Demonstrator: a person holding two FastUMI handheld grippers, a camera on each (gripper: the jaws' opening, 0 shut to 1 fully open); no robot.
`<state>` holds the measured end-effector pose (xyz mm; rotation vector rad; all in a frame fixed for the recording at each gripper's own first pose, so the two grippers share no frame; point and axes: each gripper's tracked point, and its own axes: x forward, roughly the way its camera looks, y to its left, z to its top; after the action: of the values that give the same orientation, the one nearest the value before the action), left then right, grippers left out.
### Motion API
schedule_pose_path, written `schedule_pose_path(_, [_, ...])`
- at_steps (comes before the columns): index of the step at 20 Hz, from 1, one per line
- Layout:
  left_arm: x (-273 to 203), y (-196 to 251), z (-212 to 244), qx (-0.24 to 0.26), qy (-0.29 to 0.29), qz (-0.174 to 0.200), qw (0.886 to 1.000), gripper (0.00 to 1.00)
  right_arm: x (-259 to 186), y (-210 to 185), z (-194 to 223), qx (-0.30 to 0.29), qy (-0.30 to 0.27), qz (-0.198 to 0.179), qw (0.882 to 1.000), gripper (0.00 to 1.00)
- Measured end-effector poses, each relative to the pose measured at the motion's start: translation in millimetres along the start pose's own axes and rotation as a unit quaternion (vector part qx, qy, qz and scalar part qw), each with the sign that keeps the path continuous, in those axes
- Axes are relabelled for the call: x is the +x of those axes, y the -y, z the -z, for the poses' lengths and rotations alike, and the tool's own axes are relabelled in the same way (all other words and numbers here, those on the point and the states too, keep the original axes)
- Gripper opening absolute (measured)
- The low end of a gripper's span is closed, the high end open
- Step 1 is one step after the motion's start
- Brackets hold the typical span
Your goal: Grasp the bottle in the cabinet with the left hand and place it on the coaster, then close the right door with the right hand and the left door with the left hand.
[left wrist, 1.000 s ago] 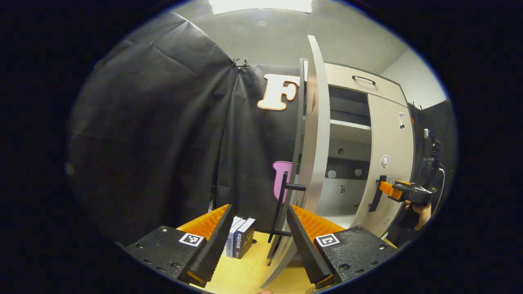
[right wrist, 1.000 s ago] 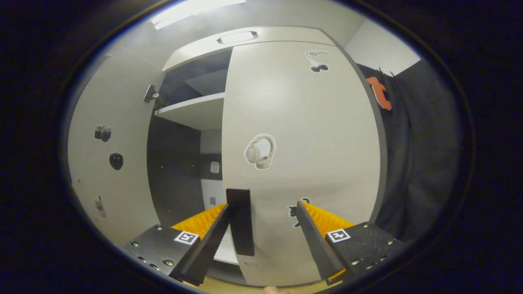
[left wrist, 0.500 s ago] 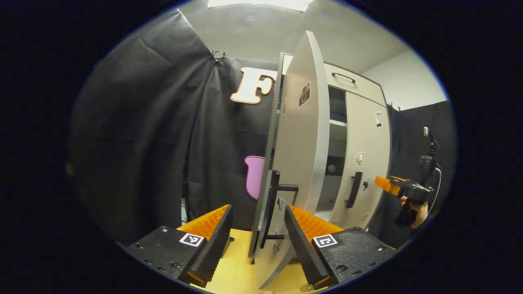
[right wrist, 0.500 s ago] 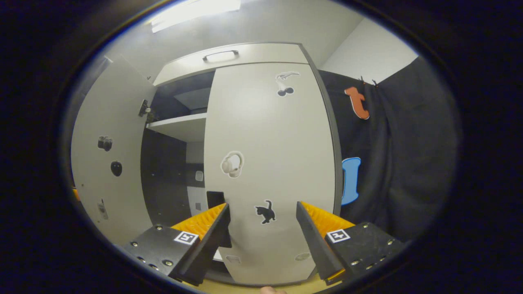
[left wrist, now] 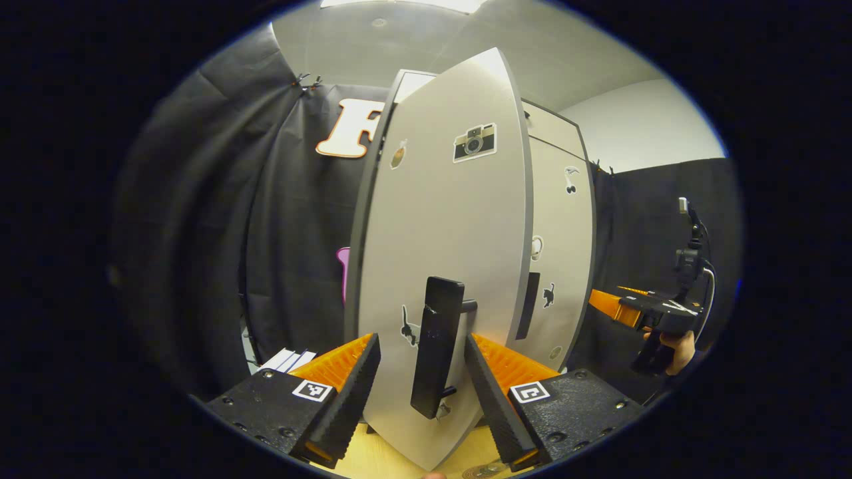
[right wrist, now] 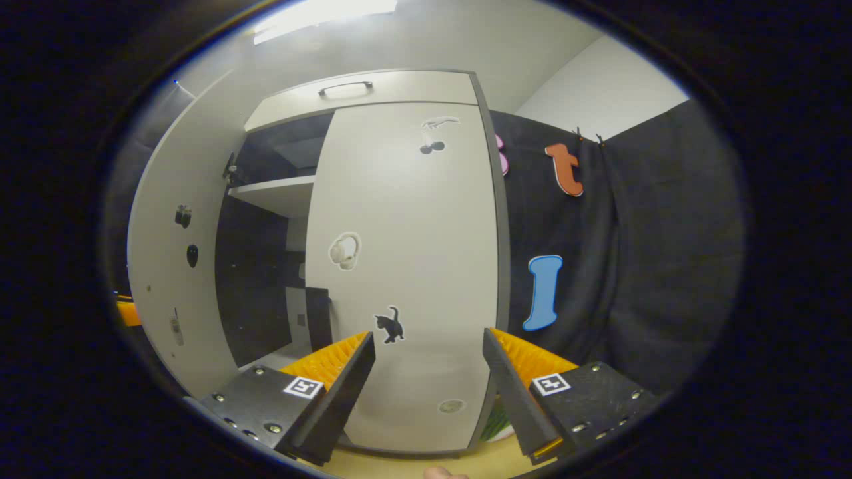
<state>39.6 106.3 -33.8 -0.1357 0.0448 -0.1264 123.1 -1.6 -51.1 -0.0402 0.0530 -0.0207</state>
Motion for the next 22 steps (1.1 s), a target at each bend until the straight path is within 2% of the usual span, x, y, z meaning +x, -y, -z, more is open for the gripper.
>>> schedule_pose_path(3, [17, 17, 2, -0.014, -0.001, 0.022, 1.0, 0.82, -4, 28, 2, 0.002, -0.007, 0.022, 1.0, 0.99])
schedule_pose_path(5, [29, 19, 4, -0.017, -0.003, 0.021, 1.0, 0.83, -7, 45, 3, 0.003, -0.009, 0.038, 0.999, 0.99])
schedule_pose_path(6, [37, 24, 6, -0.024, -0.007, 0.031, 0.999, 0.89, -10, 54, 4, 0.004, -0.011, 0.045, 0.999, 0.99])
schedule_pose_path(7, [44, 31, 7, -0.029, -0.008, 0.036, 0.999, 0.89, -11, 62, 4, 0.004, -0.012, 0.052, 0.999, 0.99])
schedule_pose_path(10, [57, 37, 6, -0.012, -0.008, 0.04, 0.999, 0.88, -17, 84, 4, 0.005, -0.012, 0.073, 0.997, 0.99])
schedule_pose_path(13, [71, 41, 10, -0.01, -0.013, 0.043, 0.999, 1.0, -24, 102, 3, 0.006, -0.012, 0.092, 0.996, 0.99])
schedule_pose_path(17, [85, 46, 11, -0.022, -0.016, 0.051, 0.998, 1.0, -34, 124, 6, 0.004, -0.014, 0.114, 0.993, 0.99])
schedule_pose_path(22, [90, 49, 9, -0.003, -0.013, 0.046, 0.999, 1.0, -47, 155, 9, 0.001, -0.018, 0.142, 0.99, 0.99])
